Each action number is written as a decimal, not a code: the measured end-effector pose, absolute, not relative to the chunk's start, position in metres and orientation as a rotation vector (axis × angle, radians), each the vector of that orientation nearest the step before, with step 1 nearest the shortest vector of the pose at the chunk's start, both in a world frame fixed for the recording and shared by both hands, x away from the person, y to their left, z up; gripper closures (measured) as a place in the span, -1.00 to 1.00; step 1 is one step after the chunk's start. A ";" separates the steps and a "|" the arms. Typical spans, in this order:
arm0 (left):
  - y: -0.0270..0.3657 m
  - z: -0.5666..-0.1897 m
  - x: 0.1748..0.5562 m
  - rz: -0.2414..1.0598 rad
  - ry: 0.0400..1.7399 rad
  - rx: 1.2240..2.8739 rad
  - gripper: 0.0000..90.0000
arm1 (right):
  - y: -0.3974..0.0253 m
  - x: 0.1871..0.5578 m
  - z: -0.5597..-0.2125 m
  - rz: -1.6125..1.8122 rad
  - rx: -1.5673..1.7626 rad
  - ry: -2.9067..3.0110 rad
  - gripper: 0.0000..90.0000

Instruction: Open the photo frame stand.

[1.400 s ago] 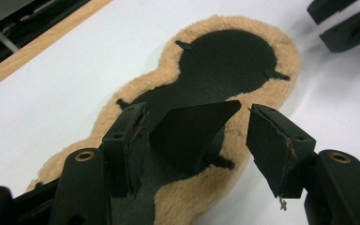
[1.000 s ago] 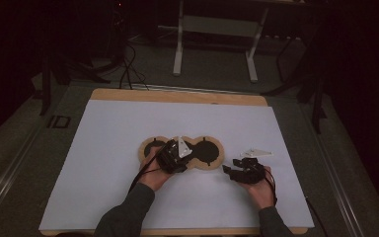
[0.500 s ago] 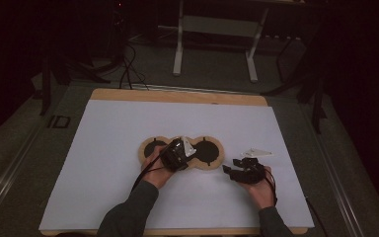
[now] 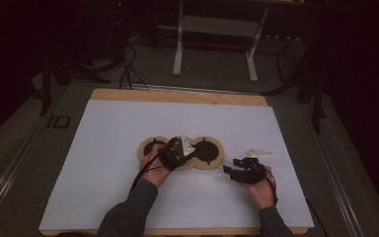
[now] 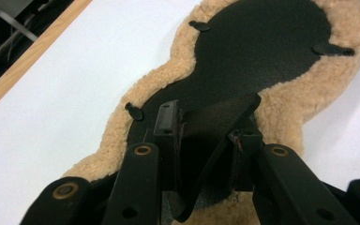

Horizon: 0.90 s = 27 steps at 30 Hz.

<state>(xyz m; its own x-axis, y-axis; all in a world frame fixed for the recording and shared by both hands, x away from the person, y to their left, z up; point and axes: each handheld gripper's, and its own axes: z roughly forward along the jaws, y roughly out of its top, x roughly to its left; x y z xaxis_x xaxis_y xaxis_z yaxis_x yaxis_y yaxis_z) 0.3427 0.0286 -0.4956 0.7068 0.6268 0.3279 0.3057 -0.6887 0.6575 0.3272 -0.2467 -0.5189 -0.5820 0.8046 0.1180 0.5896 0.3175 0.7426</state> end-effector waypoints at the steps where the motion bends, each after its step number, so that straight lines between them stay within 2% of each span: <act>1: 0.029 -0.496 0.343 0.736 0.704 2.339 0.58 | -0.247 0.327 -0.519 1.125 1.261 2.313 -0.01; 21: 0.044 -0.495 0.341 0.677 0.720 2.234 0.58 | -0.248 0.328 -0.516 1.154 1.294 2.299 -0.03; 27: 0.048 -0.495 0.341 0.658 0.726 2.196 0.58 | -0.246 0.329 -0.508 1.207 1.319 2.273 -0.09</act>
